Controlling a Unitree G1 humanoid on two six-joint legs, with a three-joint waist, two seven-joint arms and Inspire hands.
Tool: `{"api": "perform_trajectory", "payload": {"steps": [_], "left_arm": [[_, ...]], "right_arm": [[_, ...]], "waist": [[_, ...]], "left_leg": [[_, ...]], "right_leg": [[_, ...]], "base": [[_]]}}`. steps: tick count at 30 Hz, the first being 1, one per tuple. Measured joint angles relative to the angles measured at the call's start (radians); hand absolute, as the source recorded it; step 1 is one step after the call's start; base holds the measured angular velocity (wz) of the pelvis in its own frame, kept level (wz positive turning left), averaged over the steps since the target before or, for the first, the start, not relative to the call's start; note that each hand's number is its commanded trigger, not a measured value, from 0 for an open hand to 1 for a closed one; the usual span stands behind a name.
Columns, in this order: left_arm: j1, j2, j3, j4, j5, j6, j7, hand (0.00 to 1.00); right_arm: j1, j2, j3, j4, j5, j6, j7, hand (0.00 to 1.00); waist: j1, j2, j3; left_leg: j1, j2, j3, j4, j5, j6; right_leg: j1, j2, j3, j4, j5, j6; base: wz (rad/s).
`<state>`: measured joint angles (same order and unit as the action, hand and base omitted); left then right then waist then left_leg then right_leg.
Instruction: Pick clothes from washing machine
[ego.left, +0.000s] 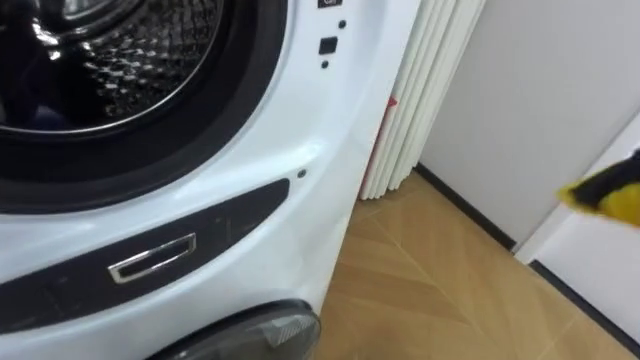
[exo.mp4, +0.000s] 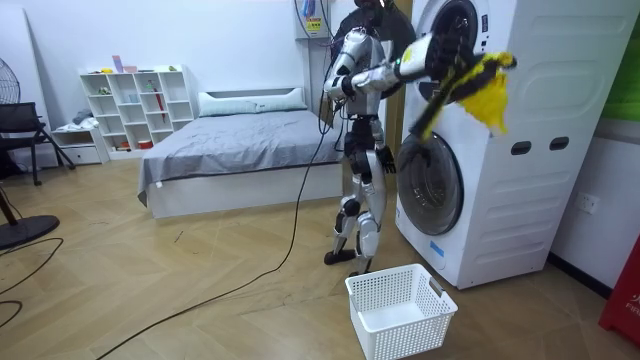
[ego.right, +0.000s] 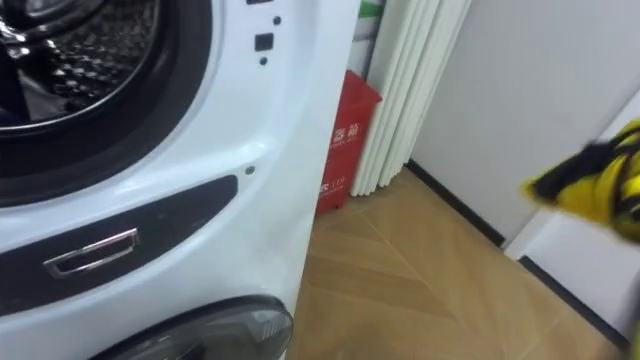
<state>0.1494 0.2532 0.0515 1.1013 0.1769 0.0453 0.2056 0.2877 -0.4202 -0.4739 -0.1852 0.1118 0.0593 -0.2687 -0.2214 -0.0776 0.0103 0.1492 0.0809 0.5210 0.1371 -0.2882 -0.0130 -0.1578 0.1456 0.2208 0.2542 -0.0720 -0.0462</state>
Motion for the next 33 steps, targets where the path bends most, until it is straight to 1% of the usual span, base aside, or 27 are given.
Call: {"api": "perform_trajectory", "payload": {"steps": [1, 3, 4, 6, 7, 8, 9, 10, 11, 12, 14, 15, 16, 17, 18, 19, 20, 21, 22, 23, 24, 26, 27, 28, 30, 32, 33], "left_arm": [[-0.004, 0.0, -0.018, 0.001, -0.008, 0.0, 0.0, 0.0], [-0.016, -0.006, -0.047, 0.0, -0.028, 0.0, -0.002, 0.0], [-0.019, -0.008, -0.048, 0.0, -0.028, 0.0, -0.003, 0.0], [-0.023, -0.012, -0.059, -0.002, -0.029, -0.002, -0.004, 0.0], [-0.025, -0.01, -0.059, 0.0, -0.033, -0.001, -0.004, 0.0], [-0.025, -0.007, -0.063, 0.002, -0.06, 0.0, -0.004, 0.0], [-0.025, -0.006, -0.07, 0.003, -0.089, 0.0, -0.004, 0.0], [-0.03, -0.007, -0.082, 0.005, -0.11, 0.0, -0.004, 0.0], [-0.036, -0.007, -0.091, 0.012, -0.117, -0.001, -0.004, 0.0], [-0.049, -0.007, -0.109, 0.023, -0.127, 0.0, -0.005, 0.0], [-0.064, -0.008, -0.135, 0.04, -0.138, 0.002, -0.005, 0.0], [-0.069, -0.008, -0.157, 0.039, -0.153, 0.002, -0.014, 0.0], [-0.07, -0.009, -0.175, 0.037, -0.175, 0.0, -0.023, 0.0], [-0.071, -0.01, -0.177, 0.037, -0.182, 0.0, -0.024, 0.0], [-0.072, -0.01, -0.176, 0.037, -0.185, 0.001, -0.024, 0.0], [-0.075, -0.014, -0.178, 0.038, -0.185, 0.001, -0.025, 0.0], [-0.077, -0.016, -0.183, 0.038, -0.185, 0.002, -0.025, 0.0], [-0.085, -0.021, -0.184, 0.04, -0.185, 0.005, -0.028, 0.0], [-0.091, -0.024, -0.184, 0.04, -0.185, 0.008, -0.029, 0.0], [-0.104, -0.028, -0.184, 0.041, -0.185, 0.013, -0.031, 0.0], [-0.118, -0.032, -0.184, 0.043, -0.185, 0.013, -0.032, 0.0], [-0.141, -0.032, -0.193, 0.045, -0.185, 0.013, -0.031, 0.0], [-0.154, -0.033, -0.196, 0.045, -0.186, 0.013, -0.03, 0.0], [-0.168, -0.033, -0.205, 0.045, -0.188, 0.013, -0.026, 0.0], [-0.189, -0.033, -0.221, 0.049, -0.211, 0.012, -0.02, 0.0], [-0.203, -0.033, -0.223, 0.055, -0.246, 0.008, -0.02, 0.0], [-0.204, -0.034, -0.223, 0.057, -0.263, -0.001, -0.02, 0.0]], "right_arm": [[-0.001, 0.003, 0.012, 0.016, 0.001, 0.0, 0.0, 1.0], [-0.001, 0.025, 0.056, 0.059, 0.009, 0.001, 0.014, 1.0], [-0.001, 0.034, 0.063, 0.066, 0.013, 0.001, 0.02, 1.0], [-0.004, 0.043, 0.092, 0.108, 0.048, -0.006, 0.034, 1.0], [-0.006, 0.043, 0.102, 0.133, 0.067, -0.015, 0.034, 1.0], [-0.008, 0.044, 0.12, 0.183, 0.112, -0.017, 0.035, 1.0], [-0.01, 0.045, 0.137, 0.231, 0.134, -0.017, 0.036, 1.0], [-0.022, 0.051, 0.147, 0.286, 0.149, -0.019, 0.042, 1.0], [-0.029, 0.053, 0.152, 0.319, 0.153, -0.021, 0.043, 1.0], [-0.042, 0.058, 0.164, 0.396, 0.154, -0.025, 0.042, 1.0], [-0.061, 0.073, 0.178, 0.513, 0.162, -0.026, 0.039, 1.0], [-0.073, 0.084, 0.18, 0.58, 0.174, -0.026, 0.039, 1.0], [-0.089, 0.089, 0.18, 0.631, 0.176, -0.026, 0.037, 1.0], [-0.098, 0.093, 0.18, 0.65, 0.176, -0.026, 0.034, 1.0], [-0.115, 0.098, 0.181, 0.678, 0.175, -0.027, 0.024, 1.0], [-0.134, 0.098, 0.181, 0.709, 0.172, -0.044, 0.01, 1.0], [-0.145, 0.098, 0.181, 0.73, 0.17, -0.057, 0.002, 1.0], [-0.174, 0.098, 0.181, 0.767, 0.173, -0.072, -0.007, 1.0], [-0.187, 0.098, 0.181, 0.781, 0.174, -0.078, -0.013, 1.0], [-0.217, 0.097, 0.181, 0.81, 0.174, -0.091, -0.019, 1.0], [-0.246, 0.097, 0.181, 0.848, 0.174, -0.109, -0.021, 1.0], [-0.289, 0.097, 0.185, 0.916, 0.175, -0.132, -0.028, 1.0], [-0.312, 0.097, 0.196, 0.934, 0.175, -0.135, -0.032, 1.0], [-0.332, 0.095, 0.212, 0.955, 0.175, -0.153, -0.037, 1.0], [-0.359, 0.094, 0.224, 0.996, 0.17, -0.171, -0.04, 1.0], [-0.373, 0.094, 0.225, 1.027, 0.156, -0.171, -0.047, 1.0], [-0.382, 0.094, 0.225, 1.04, 0.151, -0.172, -0.056, 1.0]], "waist": [[0.001, 0.003, 0.0012], [0.005, 0.015, -0.0047], [0.005, 0.021, -0.0043], [0.007, 0.052, -0.0003], [0.007, 0.058, -0.0012], [0.007, 0.066, -0.0024], [0.006, 0.076, -0.0066], [0.007, 0.083, -0.005], [0.005, 0.087, -0.0063], [0.003, 0.093, -0.0072], [0.001, 0.102, -0.0045], [-0.003, 0.114, -0.0039], [-0.011, 0.129, -0.0057], [-0.017, 0.136, -0.0052], [-0.024, 0.147, -0.0044], [-0.031, 0.163, -0.0011], [-0.035, 0.171, -0.0017], [-0.045, 0.185, 0.001], [-0.045, 0.191, 0.0022], [-0.046, 0.203, 0.0062], [-0.047, 0.215, 0.0082], [-0.046, 0.222, 0.0115], [-0.045, 0.225, 0.0128], [-0.045, 0.231, 0.0118], [-0.045, 0.235, 0.0118], [-0.045, 0.235, 0.0119], [-0.044, 0.235, 0.0118]], "left_leg": [[-0.004, 0.0, 0.001, 0.0, 0.0, 0.0], [-0.024, 0.0, 0.015, 0.006, 0.0, 0.001], [-0.029, 0.0, 0.019, 0.011, 0.0, 0.001], [-0.035, -0.001, 0.029, 0.02, 0.0, 0.001], [-0.036, -0.001, 0.029, 0.024, 0.0, 0.001], [-0.038, -0.001, 0.032, 0.03, 0.0, 0.001], [-0.05, -0.002, 0.038, 0.031, 0.0, 0.001], [-0.063, -0.005, 0.05, 0.032, 0.0, 0.001], [-0.072, -0.006, 0.053, 0.033, 0.0, 0.001], [-0.085, -0.007, 0.053, 0.033, 0.0, 0.001], [-0.094, -0.007, 0.053, 0.033, 0.0, 0.0], [-0.105, -0.007, 0.059, 0.035, 0.0, 0.0], [-0.119, -0.009, 0.064, 0.036, 0.0, 0.001], [-0.126, -0.01, 0.067, 0.039, 0.0, 0.001], [-0.143, -0.012, 0.077, 0.048, 0.0, 0.001], [-0.162, -0.012, 0.083, 0.055, 0.0, 0.001], [-0.174, -0.013, 0.083, 0.059, 0.0, 0.001], [-0.193, -0.016, 0.082, 0.062, 0.0, 0.001], [-0.203, -0.018, 0.082, 0.062, 0.0, 0.002], [-0.223, -0.023, 0.081, 0.062, 0.003, 0.006], [-0.245, -0.025, 0.081, 0.064, 0.005, 0.009], [-0.274, -0.03, 0.082, 0.068, 0.007, 0.014], [-0.295, -0.036, 0.083, 0.068, 0.012, 0.021], [-0.319, -0.04, 0.082, 0.069, 0.015, 0.025], [-0.343, -0.042, 0.08, 0.069, 0.019, 0.027], [-0.351, -0.045, 0.08, 0.069, 0.024, 0.027], [-0.355, -0.047, 0.082, 0.069, 0.026, 0.027]], "right_leg": [[-0.005, 0.0, 0.002, 0.0, 0.001, 0.001], [-0.029, 0.002, 0.015, 0.0, 0.006, 0.003], [-0.035, 0.002, 0.019, 0.0, 0.006, 0.003], [-0.042, 0.005, 0.029, 0.0, 0.007, 0.004], [-0.042, 0.006, 0.03, 0.0, 0.007, 0.004], [-0.043, 0.007, 0.032, 0.0, 0.006, 0.004], [-0.056, 0.01, 0.041, 0.001, 0.007, 0.004], [-0.074, 0.012, 0.052, 0.007, 0.007, 0.003], [-0.084, 0.012, 0.054, 0.007, 0.008, 0.003], [-0.102, 0.013, 0.057, 0.015, 0.009, 0.003], [-0.114, 0.016, 0.059, 0.02, 0.009, 0.003], [-0.125, 0.016, 0.062, 0.02, 0.01, 0.002], [-0.14, 0.015, 0.063, 0.023, 0.01, 0.003], [-0.148, 0.015, 0.066, 0.027, 0.011, 0.004], [-0.17, 0.016, 0.075, 0.037, 0.011, 0.005], [-0.187, 0.015, 0.079, 0.035, 0.016, 0.008], [-0.198, 0.015, 0.081, 0.035, 0.019, 0.009], [-0.218, 0.014, 0.085, 0.038, 0.023, 0.011], [-0.231, 0.014, 0.089, 0.04, 0.025, 0.012], [-0.254, 0.013, 0.094, 0.043, 0.031, 0.014], [-0.277, 0.01, 0.095, 0.046, 0.037, 0.016], [-0.314, 0.008, 0.095, 0.066, 0.037, 0.016], [-0.34, 0.005, 0.097, 0.078, 0.037, 0.017], [-0.367, 0.004, 0.102, 0.078, 0.04, 0.019], [-0.389, 0.004, 0.11, 0.085, 0.046, 0.019], [-0.4, 0.007, 0.119, 0.089, 0.046, 0.019], [-0.406, 0.01, 0.129, 0.091, 0.046, 0.02]], "base": [[-0.1], [-0.17], [-0.21], [-0.21], [-0.19], [-0.18], [-0.23], [-0.19], [-0.15], [-0.07], [-0.06], [-0.07], [-0.08], [-0.16], [-0.21], [-0.2], [-0.14], [-0.11], [-0.15], [-0.12], [-0.07], [0.04], [0.04], [0.0], [0.03], [0.03], [-0.09]]}}
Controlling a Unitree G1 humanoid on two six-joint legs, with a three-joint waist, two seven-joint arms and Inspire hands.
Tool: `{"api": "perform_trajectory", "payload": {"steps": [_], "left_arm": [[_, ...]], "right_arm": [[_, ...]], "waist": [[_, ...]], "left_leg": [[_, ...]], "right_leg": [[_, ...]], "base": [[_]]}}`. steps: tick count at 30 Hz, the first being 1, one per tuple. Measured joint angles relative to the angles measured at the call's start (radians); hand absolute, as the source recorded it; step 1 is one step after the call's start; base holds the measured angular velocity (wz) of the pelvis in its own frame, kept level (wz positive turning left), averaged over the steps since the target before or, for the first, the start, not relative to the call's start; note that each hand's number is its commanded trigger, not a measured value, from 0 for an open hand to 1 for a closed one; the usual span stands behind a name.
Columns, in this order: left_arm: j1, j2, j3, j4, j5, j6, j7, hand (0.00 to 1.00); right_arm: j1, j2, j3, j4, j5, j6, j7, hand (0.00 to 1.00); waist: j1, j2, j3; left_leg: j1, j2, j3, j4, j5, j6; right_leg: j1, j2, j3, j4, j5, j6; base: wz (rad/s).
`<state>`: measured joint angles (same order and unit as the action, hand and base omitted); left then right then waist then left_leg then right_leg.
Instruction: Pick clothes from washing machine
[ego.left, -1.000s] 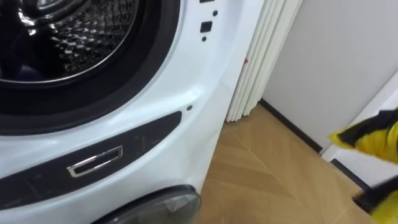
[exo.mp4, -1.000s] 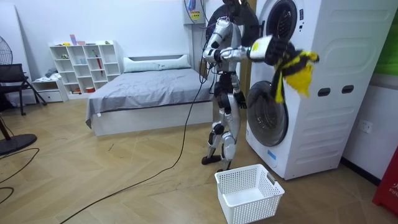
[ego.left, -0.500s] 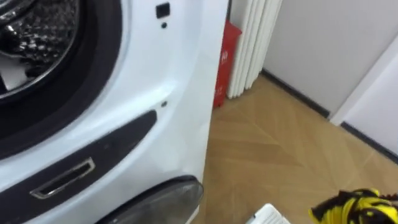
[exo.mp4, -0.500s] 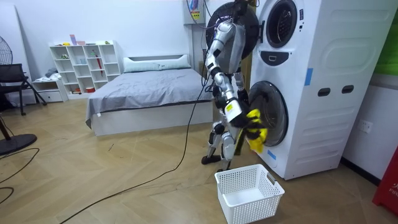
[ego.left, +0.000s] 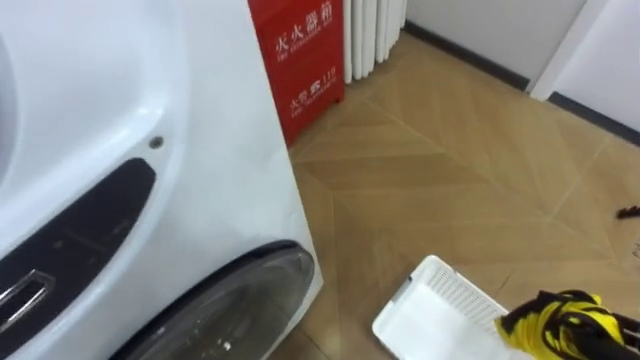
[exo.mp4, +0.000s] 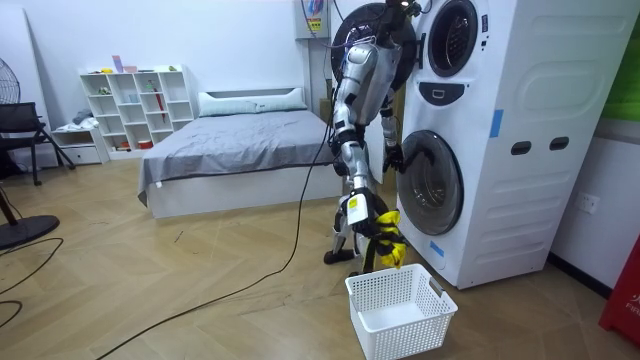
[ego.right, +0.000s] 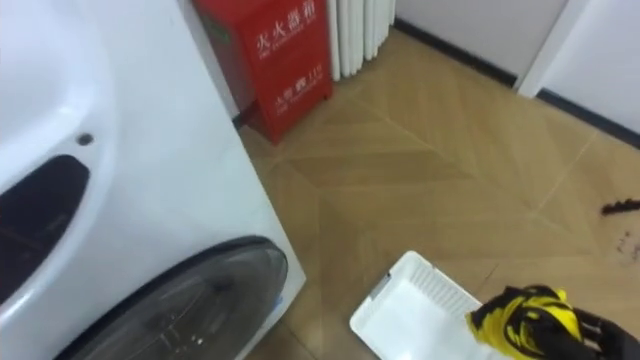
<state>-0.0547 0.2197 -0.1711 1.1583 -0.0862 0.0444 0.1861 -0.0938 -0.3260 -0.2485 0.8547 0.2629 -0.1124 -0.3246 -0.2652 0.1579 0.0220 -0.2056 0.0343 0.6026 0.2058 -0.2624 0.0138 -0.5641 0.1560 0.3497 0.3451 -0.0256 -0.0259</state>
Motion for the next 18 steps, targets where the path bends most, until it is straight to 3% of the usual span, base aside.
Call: {"api": "perform_trajectory", "payload": {"steps": [8, 9, 10, 11, 18], "left_arm": [[-0.02, 0.0, -0.044, 0.002, -0.034, -0.023, 0.03, 0.0], [-0.025, 0.0, -0.055, 0.002, -0.04, -0.027, 0.03, 0.0], [-0.029, 0.0, -0.06, 0.002, -0.042, -0.029, 0.03, 0.0], [-0.035, 0.0, -0.068, 0.002, -0.043, -0.031, 0.03, 0.0], [-0.058, -0.003, -0.129, 0.003, -0.065, -0.049, 0.029, 0.0]], "right_arm": [[-0.018, -0.004, 0.041, 0.039, -0.002, -0.021, -0.06, 1.0], [-0.024, -0.004, 0.052, 0.041, -0.002, -0.021, -0.061, 0.92], [-0.027, -0.005, 0.06, 0.041, -0.002, -0.021, -0.061, 0.61], [-0.033, -0.006, 0.076, 0.041, -0.002, -0.022, -0.061, 0.0], [-0.037, -0.028, 0.164, 0.035, -0.002, -0.027, -0.058, 0.0]], "waist": [[0.003, 0.005, -0.0015], [0.004, 0.005, -0.0015], [0.005, 0.005, -0.0015], [0.008, 0.005, -0.0014], [0.028, 0.019, -0.0037]], "left_leg": [[-0.054, -0.021, -0.001, 0.001, 0.018, 0.012], [-0.059, -0.025, -0.002, 0.001, 0.021, 0.014], [-0.061, -0.027, -0.002, 0.001, 0.022, 0.015], [-0.064, -0.03, -0.002, 0.001, 0.024, 0.017], [-0.078, -0.028, -0.019, -0.006, 0.025, 0.019]], "right_leg": [[-0.069, -0.012, 0.006, 0.034, 0.009, 0.005], [-0.076, -0.015, 0.006, 0.038, 0.008, 0.006], [-0.079, -0.016, 0.006, 0.039, 0.008, 0.006], [-0.084, -0.019, 0.007, 0.042, 0.008, 0.008], [-0.092, -0.034, -0.022, 0.055, 0.008, 0.006]], "base": [[-0.01], [0.05], [0.06], [0.05], [0.06]]}}
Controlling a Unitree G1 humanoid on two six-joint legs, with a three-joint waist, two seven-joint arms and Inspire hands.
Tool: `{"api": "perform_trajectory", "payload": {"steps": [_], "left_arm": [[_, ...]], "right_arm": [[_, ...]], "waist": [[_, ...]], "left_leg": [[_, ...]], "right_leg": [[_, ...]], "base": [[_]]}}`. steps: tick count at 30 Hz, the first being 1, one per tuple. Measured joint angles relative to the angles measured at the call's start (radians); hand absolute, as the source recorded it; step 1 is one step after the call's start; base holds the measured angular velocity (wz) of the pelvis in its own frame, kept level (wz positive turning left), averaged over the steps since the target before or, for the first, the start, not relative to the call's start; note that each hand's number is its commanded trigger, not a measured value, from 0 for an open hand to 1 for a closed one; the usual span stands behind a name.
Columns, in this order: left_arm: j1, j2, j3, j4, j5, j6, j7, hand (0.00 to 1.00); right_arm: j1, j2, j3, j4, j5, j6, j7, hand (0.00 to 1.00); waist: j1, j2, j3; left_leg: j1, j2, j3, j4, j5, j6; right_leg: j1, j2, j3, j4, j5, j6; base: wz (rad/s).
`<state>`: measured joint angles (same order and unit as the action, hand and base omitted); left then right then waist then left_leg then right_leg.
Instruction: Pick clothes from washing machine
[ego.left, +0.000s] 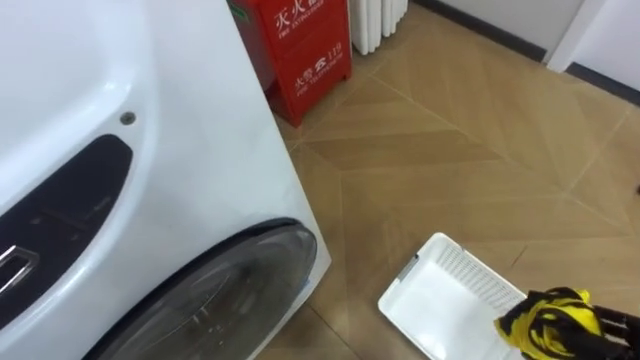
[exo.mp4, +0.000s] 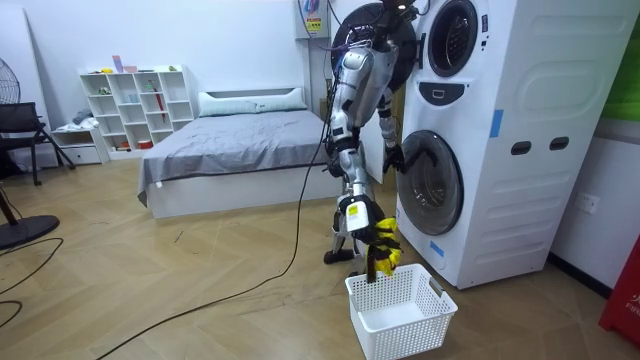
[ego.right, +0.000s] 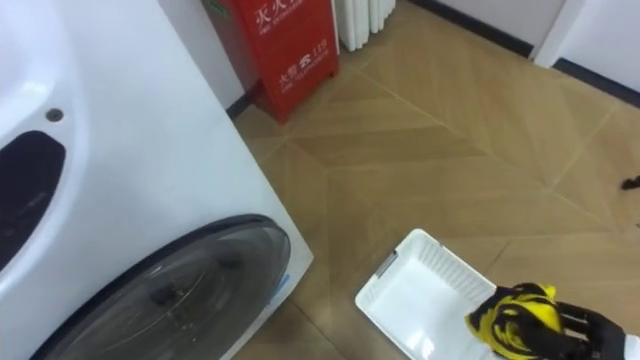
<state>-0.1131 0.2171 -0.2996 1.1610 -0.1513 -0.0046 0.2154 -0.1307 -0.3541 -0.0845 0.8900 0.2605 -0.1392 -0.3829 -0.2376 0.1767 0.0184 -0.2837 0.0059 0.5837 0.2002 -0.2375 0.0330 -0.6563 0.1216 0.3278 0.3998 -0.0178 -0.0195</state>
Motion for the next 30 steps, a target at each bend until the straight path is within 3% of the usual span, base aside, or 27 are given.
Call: {"api": "perform_trajectory", "payload": {"steps": [8, 15, 26, 30], "left_arm": [[-0.002, 0.0, -0.002, -0.001, 0.001, -0.028, -0.002, 0.0], [0.0, 0.003, -0.02, -0.002, -0.015, -0.032, 0.0, 0.0], [0.007, 0.005, -0.018, -0.005, -0.014, -0.046, 0.0, 0.0], [0.027, 0.011, -0.007, -0.005, -0.011, -0.05, -0.001, 0.0]], "right_arm": [[-0.013, 0.0, 0.006, -0.001, 0.009, -0.019, -0.003, 0.0], [0.017, 0.0, 0.006, -0.012, 0.009, -0.024, -0.026, 0.0], [0.069, -0.004, 0.004, -0.035, 0.007, -0.024, -0.053, 0.0], [0.091, -0.004, 0.001, -0.037, 0.006, -0.025, -0.051, 0.0]], "waist": [[0.015, 0.004, -0.0004], [0.02, 0.004, -0.0006], [0.022, 0.0, -0.0015], [0.019, -0.018, -0.0038]], "left_leg": [[-0.021, -0.001, -0.032, 0.005, 0.004, 0.001], [-0.035, 0.004, -0.053, 0.028, 0.005, 0.0], [-0.034, -0.004, -0.065, 0.036, 0.005, -0.001], [-0.01, -0.003, -0.074, 0.037, 0.008, -0.005]], "right_leg": [[-0.014, -0.017, -0.049, -0.003, -0.006, -0.009], [-0.013, -0.033, -0.085, 0.005, -0.024, -0.015], [-0.024, -0.04, -0.087, 0.041, -0.051, -0.017], [-0.003, -0.041, -0.093, 0.055, -0.062, -0.022]], "base": [[0.15], [0.17], [0.04], [0.05]]}}
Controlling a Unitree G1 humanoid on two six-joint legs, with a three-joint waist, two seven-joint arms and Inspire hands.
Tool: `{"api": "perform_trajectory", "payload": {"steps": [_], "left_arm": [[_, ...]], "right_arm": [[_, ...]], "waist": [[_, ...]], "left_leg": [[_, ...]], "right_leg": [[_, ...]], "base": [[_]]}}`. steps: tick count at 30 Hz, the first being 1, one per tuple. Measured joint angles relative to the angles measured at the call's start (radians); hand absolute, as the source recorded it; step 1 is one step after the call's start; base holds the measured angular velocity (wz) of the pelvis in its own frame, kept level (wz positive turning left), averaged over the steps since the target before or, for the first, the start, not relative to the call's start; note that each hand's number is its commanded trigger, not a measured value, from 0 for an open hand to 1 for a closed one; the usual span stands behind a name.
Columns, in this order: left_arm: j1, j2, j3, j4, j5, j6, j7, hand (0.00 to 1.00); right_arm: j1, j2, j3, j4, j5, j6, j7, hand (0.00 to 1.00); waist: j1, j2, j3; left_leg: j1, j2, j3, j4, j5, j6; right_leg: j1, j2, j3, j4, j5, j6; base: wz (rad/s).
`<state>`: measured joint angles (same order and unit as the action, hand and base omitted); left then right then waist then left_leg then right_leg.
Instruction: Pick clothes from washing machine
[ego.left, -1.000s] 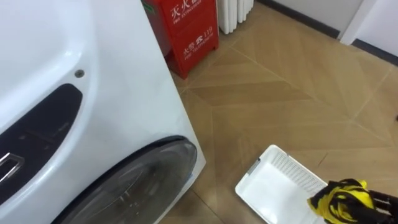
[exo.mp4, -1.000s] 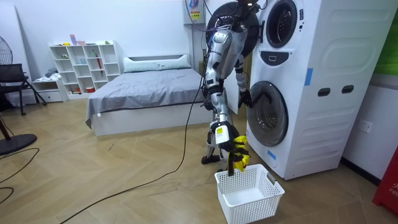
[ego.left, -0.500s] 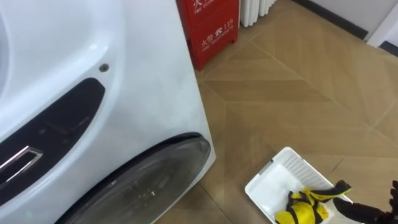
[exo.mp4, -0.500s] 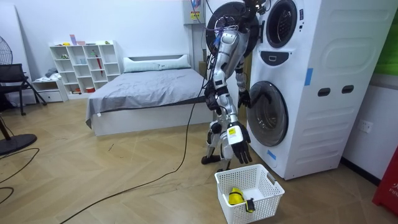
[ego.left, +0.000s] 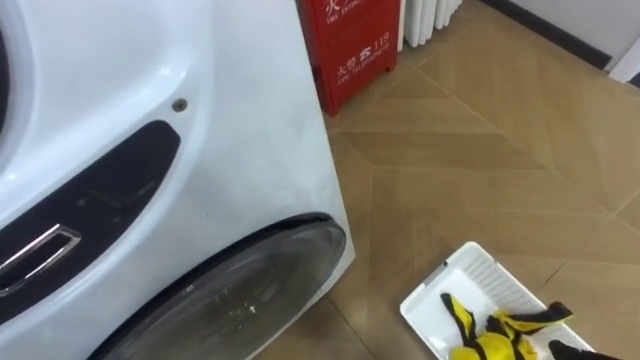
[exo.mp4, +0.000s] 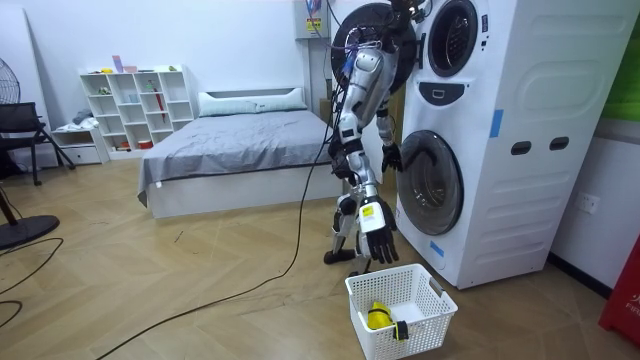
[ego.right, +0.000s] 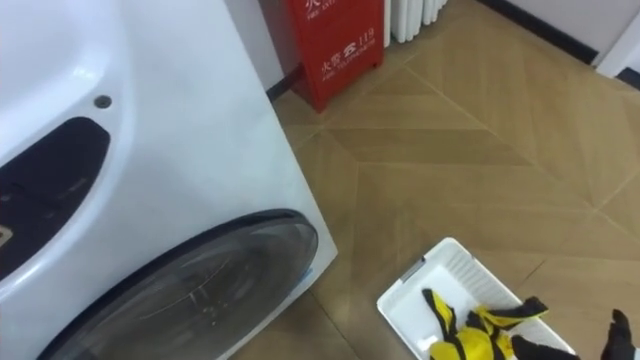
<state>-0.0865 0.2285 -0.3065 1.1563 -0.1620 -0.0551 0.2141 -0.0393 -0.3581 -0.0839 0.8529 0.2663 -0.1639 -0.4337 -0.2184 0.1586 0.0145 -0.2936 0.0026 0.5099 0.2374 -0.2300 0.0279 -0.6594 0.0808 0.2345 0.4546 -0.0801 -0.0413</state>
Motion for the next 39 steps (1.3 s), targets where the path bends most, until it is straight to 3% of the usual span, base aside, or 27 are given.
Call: {"api": "perform_trajectory", "payload": {"steps": [4, 8, 10, 14, 15, 18, 24, 27, 30, 34, 39], "left_arm": [[0.033, 0.002, 0.0, 0.001, 0.006, -0.012, -0.012, 0.0], [0.084, 0.0, 0.035, -0.005, 0.053, -0.019, -0.015, 0.0], [0.107, -0.002, 0.04, -0.014, 0.074, -0.019, -0.015, 0.0], [0.138, -0.014, 0.069, -0.031, 0.085, -0.019, -0.004, 0.0], [0.145, -0.021, 0.068, -0.034, 0.087, -0.019, -0.002, 0.0], [0.16, -0.03, 0.074, -0.054, 0.091, -0.02, -0.002, 0.0], [0.191, -0.038, 0.125, -0.065, 0.135, -0.018, 0.004, 0.0], [0.2, -0.043, 0.174, -0.066, 0.15, -0.019, 0.014, 0.0], [0.216, -0.044, 0.208, -0.063, 0.154, -0.019, 0.02, 0.0], [0.232, -0.061, 0.237, -0.061, 0.162, -0.019, 0.018, 0.0], [0.243, -0.083, 0.323, -0.055, 0.204, -0.018, 0.011, 0.0]], "right_arm": [[0.041, 0.001, 0.0, 0.026, 0.002, -0.002, 0.034, 0.0], [0.089, 0.021, 0.003, 0.117, -0.028, 0.004, 0.088, 0.0], [0.118, 0.028, 0.02, 0.126, -0.028, 0.006, 0.107, 0.0], [0.143, 0.087, 0.099, 0.166, -0.031, 0.014, 0.165, 0.0], [0.141, 0.099, 0.127, 0.18, -0.03, 0.014, 0.188, 0.0], [0.138, 0.113, 0.16, 0.223, -0.038, 0.015, 0.243, 0.0], [0.139, 0.132, 0.18, 0.276, -0.064, 0.047, 0.28, 0.0], [0.133, 0.152, 0.18, 0.285, -0.066, 0.057, 0.312, 0.0], [0.117, 0.17, 0.18, 0.304, -0.076, 0.058, 0.341, 0.0], [0.108, 0.184, 0.18, 0.311, -0.083, 0.078, 0.373, 0.0], [0.102, 0.207, 0.18, 0.315, -0.134, 0.082, 0.405, 0.0]], "waist": [[0.002, -0.009, 0.0002], [0.009, -0.027, -0.0047], [0.035, -0.037, -0.0058], [0.068, -0.078, -0.011], [0.082, -0.087, -0.0093], [0.108, -0.113, -0.0142], [0.148, -0.137, -0.0138], [0.173, -0.153, -0.0075], [0.19, -0.165, -0.0071], [0.212, -0.171, -0.0091], [0.248, -0.171, -0.008]], "left_leg": [[0.052, 0.011, -0.03, -0.005, 0.003, -0.004], [0.122, 0.021, -0.089, -0.02, 0.009, -0.015], [0.155, 0.027, -0.092, -0.034, 0.01, -0.017], [0.222, 0.037, -0.145, -0.057, 0.014, -0.023], [0.239, 0.039, -0.168, -0.059, 0.015, -0.024], [0.267, 0.042, -0.216, -0.064, 0.015, -0.024], [0.328, 0.043, -0.304, -0.093, 0.015, -0.025], [0.345, 0.043, -0.326, -0.092, 0.015, -0.025], [0.363, 0.043, -0.336, -0.092, 0.015, -0.025], [0.379, 0.039, -0.352, -0.092, 0.015, -0.025], [0.391, 0.037, -0.355, -0.093, 0.015, -0.025]], "right_leg": [[0.076, 0.0, -0.027, -0.028, -0.008, 0.0], [0.178, -0.008, -0.082, -0.068, -0.016, -0.004], [0.22, -0.013, -0.114, -0.091, -0.014, -0.006], [0.316, -0.021, -0.171, -0.143, -0.007, -0.013], [0.348, -0.025, -0.192, -0.16, -0.007, -0.014], [0.411, -0.03, -0.239, -0.201, -0.005, -0.011], [0.524, -0.044, -0.32, -0.254, -0.004, -0.019], [0.556, -0.047, -0.342, -0.274, -0.007, -0.018], [0.588, -0.049, -0.356, -0.294, -0.011, -0.015], [0.617, -0.057, -0.376, -0.305, -0.022, -0.01], [0.638, -0.061, -0.392, -0.311, -0.027, -0.007]], "base": [[0.18], [0.38], [0.26], [0.37], [0.36], [0.47], [0.44], [0.26], [0.16], [0.17], [0.09]]}}
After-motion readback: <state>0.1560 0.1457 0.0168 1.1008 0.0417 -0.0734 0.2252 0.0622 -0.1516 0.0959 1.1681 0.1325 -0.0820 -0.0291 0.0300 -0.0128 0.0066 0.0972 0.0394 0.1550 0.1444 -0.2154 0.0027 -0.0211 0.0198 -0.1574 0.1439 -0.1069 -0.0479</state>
